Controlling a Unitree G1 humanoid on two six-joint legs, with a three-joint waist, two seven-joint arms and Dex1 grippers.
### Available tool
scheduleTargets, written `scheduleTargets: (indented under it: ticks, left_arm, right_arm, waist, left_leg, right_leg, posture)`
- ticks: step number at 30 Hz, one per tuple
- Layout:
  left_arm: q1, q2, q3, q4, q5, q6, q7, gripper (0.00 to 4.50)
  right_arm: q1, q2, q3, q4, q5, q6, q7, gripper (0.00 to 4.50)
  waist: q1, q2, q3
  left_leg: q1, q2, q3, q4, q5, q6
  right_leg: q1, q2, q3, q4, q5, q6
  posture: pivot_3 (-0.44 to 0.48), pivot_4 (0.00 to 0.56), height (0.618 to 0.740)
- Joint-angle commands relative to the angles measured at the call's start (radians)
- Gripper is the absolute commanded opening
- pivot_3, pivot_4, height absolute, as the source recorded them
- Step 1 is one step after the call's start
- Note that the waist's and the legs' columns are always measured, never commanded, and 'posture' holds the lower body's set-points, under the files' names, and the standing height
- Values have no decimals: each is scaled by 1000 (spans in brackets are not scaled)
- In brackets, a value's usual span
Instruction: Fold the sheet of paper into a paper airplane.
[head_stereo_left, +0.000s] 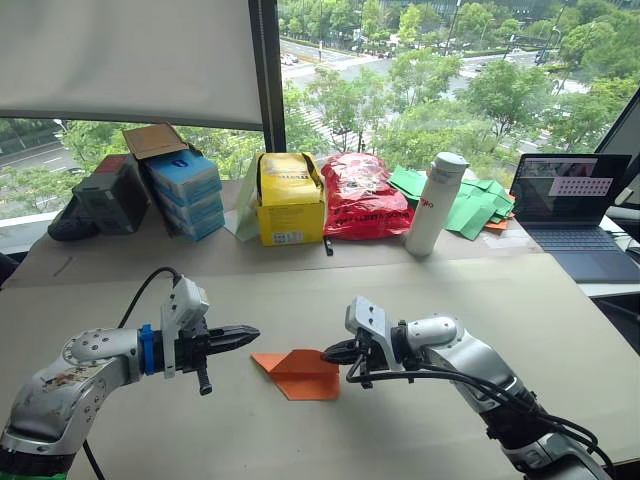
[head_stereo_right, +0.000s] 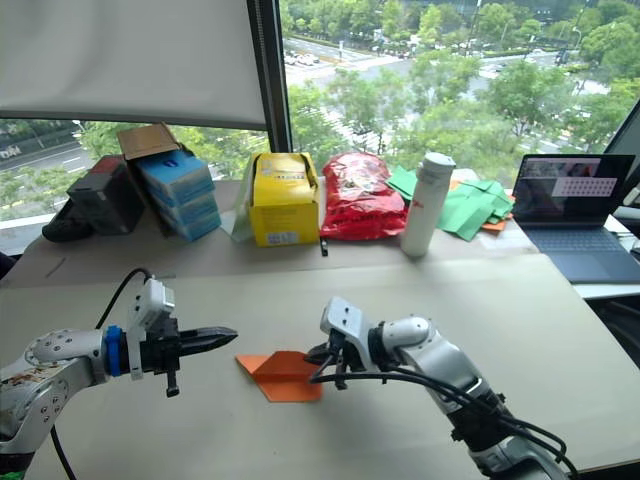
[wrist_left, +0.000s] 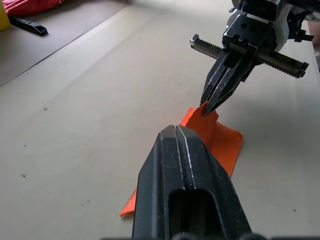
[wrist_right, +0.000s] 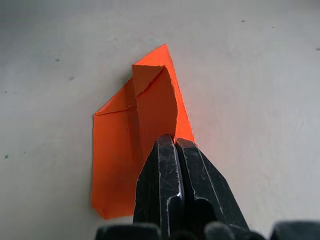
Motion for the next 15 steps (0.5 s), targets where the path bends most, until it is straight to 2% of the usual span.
scheduleTargets:
  ticks: [1, 4, 7, 10, 15]
  left_arm:
    - [-86, -54, 81, 70, -65, 16, 74, 0]
    - [-198, -118, 139, 155, -119, 41, 172, 0]
    - [-256, -148, 164, 192, -146, 63, 217, 0]
    - [-277, -157, 169, 194, -176, 93, 235, 0]
    - [-256, -148, 147, 174, -184, 122, 228, 0]
  right_arm:
    - [-46, 17, -57, -28, -56, -134, -79, 26]
    - [-53, 27, -60, -27, -161, -272, -188, 26]
    - [-26, 25, -36, -50, -245, -383, -242, 26]
    - [44, -14, 33, -85, -423, -580, -322, 26]
    - [140, -78, 120, -77, -670, -781, -417, 26]
  waist:
    - [0, 0, 0]
    - [1, -2, 0]
    - [1, -4, 0]
    - [-1, -4, 0]
    - [-3, -4, 0]
  left_leg:
    - [0, 0, 0, 0, 0, 0]
    - [1, 0, 0, 1, 0, -1]
    - [-1, -1, 0, 2, 1, -2]
    - [-1, -1, 0, 2, 1, -1]
    - [0, -1, 1, 2, 1, -2]
  right_leg:
    - [0, 0, 0, 0, 0, 0]
    - [0, 0, -1, 3, 0, 0]
    - [-2, 0, -1, 7, 0, 0]
    - [-2, 0, -1, 7, 0, 0]
    - [-3, 1, 0, 8, 0, 0]
  posture:
    - [0, 150, 740]
    - [0, 150, 740]
    - [0, 150, 740]
    - [0, 150, 740]
    - [0, 150, 740]
